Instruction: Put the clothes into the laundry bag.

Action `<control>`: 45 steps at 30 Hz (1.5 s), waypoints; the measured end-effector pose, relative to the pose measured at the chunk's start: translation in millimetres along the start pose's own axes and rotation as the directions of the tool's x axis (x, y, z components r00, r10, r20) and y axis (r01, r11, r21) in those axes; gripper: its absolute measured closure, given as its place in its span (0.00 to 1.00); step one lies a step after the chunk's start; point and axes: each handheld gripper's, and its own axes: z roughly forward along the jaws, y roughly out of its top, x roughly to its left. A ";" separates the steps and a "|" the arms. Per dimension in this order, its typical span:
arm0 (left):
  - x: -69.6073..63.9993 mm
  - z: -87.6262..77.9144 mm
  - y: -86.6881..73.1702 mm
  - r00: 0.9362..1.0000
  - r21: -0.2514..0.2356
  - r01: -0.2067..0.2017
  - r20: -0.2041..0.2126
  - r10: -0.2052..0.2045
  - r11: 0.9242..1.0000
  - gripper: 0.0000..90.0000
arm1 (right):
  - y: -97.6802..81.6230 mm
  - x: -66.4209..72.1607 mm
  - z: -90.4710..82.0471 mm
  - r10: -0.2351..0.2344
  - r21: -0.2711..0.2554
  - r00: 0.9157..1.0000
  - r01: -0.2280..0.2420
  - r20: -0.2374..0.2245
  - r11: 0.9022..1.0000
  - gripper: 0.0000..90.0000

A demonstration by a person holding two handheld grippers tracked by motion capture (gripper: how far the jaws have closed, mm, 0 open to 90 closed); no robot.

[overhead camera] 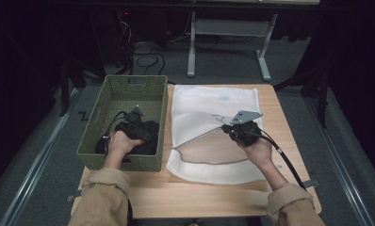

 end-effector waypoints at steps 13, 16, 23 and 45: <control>-6.8 8.7 1.8 1.000 0.059 -0.017 -0.015 0.018 0.998 0.09 | 0.3 0.9 1.9 0.003 -0.001 1.000 -0.003 0.000 1.000 0.99; -7.7 6.0 2.2 1.000 0.066 -0.014 0.000 0.015 0.998 0.21 | 0.7 0.3 1.0 -0.003 0.001 1.000 0.003 0.002 1.000 0.99; -4.7 -1.0 2.5 1.000 0.082 0.023 -0.006 -0.023 0.996 0.55 | 0.4 0.5 0.9 -0.001 0.004 1.000 0.001 0.000 1.000 0.99; -15.9 -40.8 0.6 0.999 -0.123 -0.026 0.038 0.031 0.992 0.82 | 0.6 -1.0 0.6 -0.002 0.003 1.000 0.002 0.004 1.000 0.99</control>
